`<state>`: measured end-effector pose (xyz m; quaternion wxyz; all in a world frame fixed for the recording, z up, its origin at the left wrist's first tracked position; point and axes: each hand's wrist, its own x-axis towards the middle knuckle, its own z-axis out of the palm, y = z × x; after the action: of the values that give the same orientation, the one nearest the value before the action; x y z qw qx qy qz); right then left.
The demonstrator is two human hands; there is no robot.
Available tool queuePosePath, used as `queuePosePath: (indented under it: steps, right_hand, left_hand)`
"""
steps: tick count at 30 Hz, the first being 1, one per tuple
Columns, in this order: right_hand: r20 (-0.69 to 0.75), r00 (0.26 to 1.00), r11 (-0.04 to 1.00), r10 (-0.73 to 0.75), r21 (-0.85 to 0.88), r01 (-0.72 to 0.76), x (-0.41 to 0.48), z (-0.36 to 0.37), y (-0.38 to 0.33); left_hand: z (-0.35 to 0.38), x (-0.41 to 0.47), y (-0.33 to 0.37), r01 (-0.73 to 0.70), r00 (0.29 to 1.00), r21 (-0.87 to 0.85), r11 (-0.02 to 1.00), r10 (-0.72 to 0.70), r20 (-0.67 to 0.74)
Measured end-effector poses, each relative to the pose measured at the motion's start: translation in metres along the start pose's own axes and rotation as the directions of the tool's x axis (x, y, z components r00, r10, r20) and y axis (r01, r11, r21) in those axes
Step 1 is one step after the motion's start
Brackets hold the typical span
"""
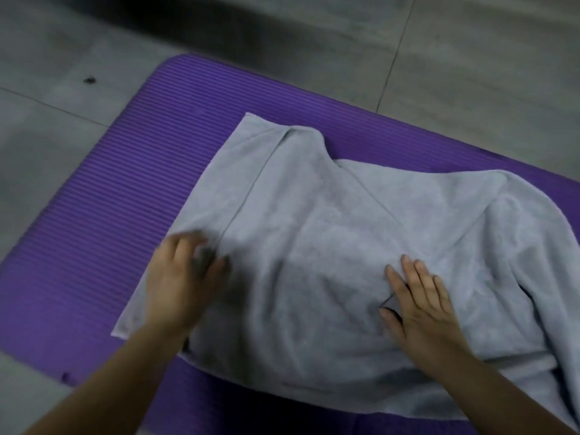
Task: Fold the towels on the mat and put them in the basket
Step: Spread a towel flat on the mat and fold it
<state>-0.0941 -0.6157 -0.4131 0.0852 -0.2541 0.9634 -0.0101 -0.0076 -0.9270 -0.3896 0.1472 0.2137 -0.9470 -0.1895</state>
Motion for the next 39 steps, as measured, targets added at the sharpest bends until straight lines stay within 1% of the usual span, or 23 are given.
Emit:
queuePosePath:
  steps: [2, 3, 4, 6, 9, 11, 12, 16, 18, 19, 20, 21, 22, 23, 24, 25, 27, 28, 31, 33, 36, 37, 39]
  right_hand:
    - [0.005, 1.0, 1.0, 0.012, 0.028, -0.013, 0.0, -0.004, -0.002]
    - [0.007, 1.0, 0.999, 0.023, 0.035, -0.023, -0.001, -0.006, -0.005]
    - [0.026, 0.999, 0.998, 0.031, 0.052, -0.032, -0.002, -0.009, -0.008]
    - [0.013, 0.998, 0.996, 0.068, 0.063, -0.069, -0.004, -0.008, -0.012]
    - [-0.024, 0.993, 0.99, 0.114, 0.091, -0.112, -0.003, -0.016, -0.02]
    - [0.064, 0.995, 0.99, 0.076, 0.114, -0.083, -0.005, -0.013, -0.02]
    - [0.057, 0.995, 0.988, 0.079, 0.129, -0.086, -0.007, -0.014, -0.02]
    - [-0.037, 0.99, 0.974, 0.135, 0.187, -0.126, -0.015, -0.013, -0.019]
    - [-0.137, 0.986, 0.98, 0.098, 0.186, -0.071, -0.018, -0.019, -0.019]
    - [-0.211, 0.974, 0.984, 0.079, 0.17, -0.042, -0.019, -0.02, -0.018]
    - [-0.291, 0.956, 0.989, 0.043, 0.148, 0.0, -0.021, -0.022, -0.018]
    - [-0.356, 0.934, 0.992, -0.027, 0.107, 0.069, -0.024, -0.022, -0.017]
    - [-0.39, 0.912, 0.985, -0.125, 0.062, 0.161, -0.027, -0.022, -0.017]
    - [-0.402, 0.881, 0.96, -0.251, 0.017, 0.281, -0.032, -0.021, -0.02]
    - [-0.383, 0.835, 0.909, -0.394, -0.025, 0.417, -0.037, -0.02, -0.024]
    - [-0.349, 0.778, 0.842, -0.522, -0.065, 0.536, -0.043, -0.016, -0.028]
    - [-0.247, 0.696, 0.732, -0.674, -0.104, 0.673, -0.054, -0.006, -0.038]
    - [-0.208, 0.681, 0.708, -0.702, -0.101, 0.699, -0.058, -0.004, -0.043]
    - [-0.103, 0.68, 0.686, -0.726, -0.039, 0.726, -0.063, -0.002, -0.053]
    - [-0.052, 0.692, 0.692, -0.72, 0.018, 0.722, -0.065, -0.005, -0.059]
    - [0.049, 0.743, 0.742, -0.668, 0.127, 0.659, -0.067, -0.015, -0.059]
    - [0.082, 0.761, 0.763, -0.644, 0.136, 0.631, -0.067, -0.02, -0.054]
    - [0.08, 0.813, 0.816, -0.576, 0.124, 0.565, -0.065, -0.034, -0.034]
  left_hand:
    - [-0.017, -0.042, -0.011, 0.207, 0.975, 0.072, 0.976, -0.212, 0.068]
    - [-0.022, -0.055, -0.015, 0.25, 0.96, 0.087, 0.964, -0.259, 0.11]
    - [-0.025, -0.063, -0.017, 0.251, 0.949, 0.112, 0.961, -0.267, 0.164]
    - [-0.028, -0.065, -0.015, 0.17, 0.956, 0.165, 0.971, -0.203, 0.211]
    - [-0.037, -0.051, -0.009, 0.027, 0.979, 0.174, 0.984, -0.061, 0.193]
    - [-0.043, -0.046, -0.002, -0.057, 0.981, 0.138, 0.989, 0.029, 0.191]
    - [-0.044, -0.049, 0.0, -0.103, 0.973, 0.14, 0.985, 0.071, 0.22]
    - [-0.041, -0.066, -0.011, -0.236, 0.917, 0.235, 0.943, 0.136, 0.375]
    - [-0.042, -0.076, -0.024, -0.239, 0.925, 0.231, 0.943, 0.15, 0.348]
    - [-0.045, -0.08, -0.028, -0.181, 0.945, 0.203, 0.962, 0.113, 0.307]
    - [-0.05, -0.082, -0.028, -0.052, 0.972, 0.162, 0.985, 0.013, 0.233]
    - [-0.052, -0.084, -0.032, 0.138, 0.975, 0.104, 0.985, -0.154, 0.16]
    - [-0.053, -0.083, -0.035, 0.344, 0.932, 0.057, 0.937, -0.348, 0.106]
    - [-0.053, -0.082, -0.037, 0.522, 0.847, 0.038, 0.852, -0.524, 0.089]
    - [-0.053, -0.078, -0.038, 0.632, 0.768, 0.03, 0.774, -0.631, 0.108]
    - [-0.052, -0.076, -0.04, 0.681, 0.722, 0.025, 0.732, -0.676, 0.148]
    - [-0.052, -0.074, -0.039, 0.69, 0.701, 0.034, 0.723, -0.679, 0.219]
    - [-0.052, -0.073, -0.04, 0.684, 0.704, 0.036, 0.728, -0.673, 0.228]
    - [-0.056, -0.07, -0.045, 0.663, 0.732, 0.048, 0.747, -0.66, 0.17]
    - [-0.059, -0.07, -0.052, 0.663, 0.73, 0.087, 0.744, -0.668, 0.145]
    - [-0.062, -0.07, -0.063, 0.704, 0.678, 0.153, 0.693, -0.72, 0.143]
    - [-0.06, -0.07, -0.066, 0.678, 0.694, 0.2, 0.707, -0.706, 0.145]
    - [-0.05, -0.066, -0.053, 0.533, 0.798, 0.291, 0.795, -0.586, 0.141]
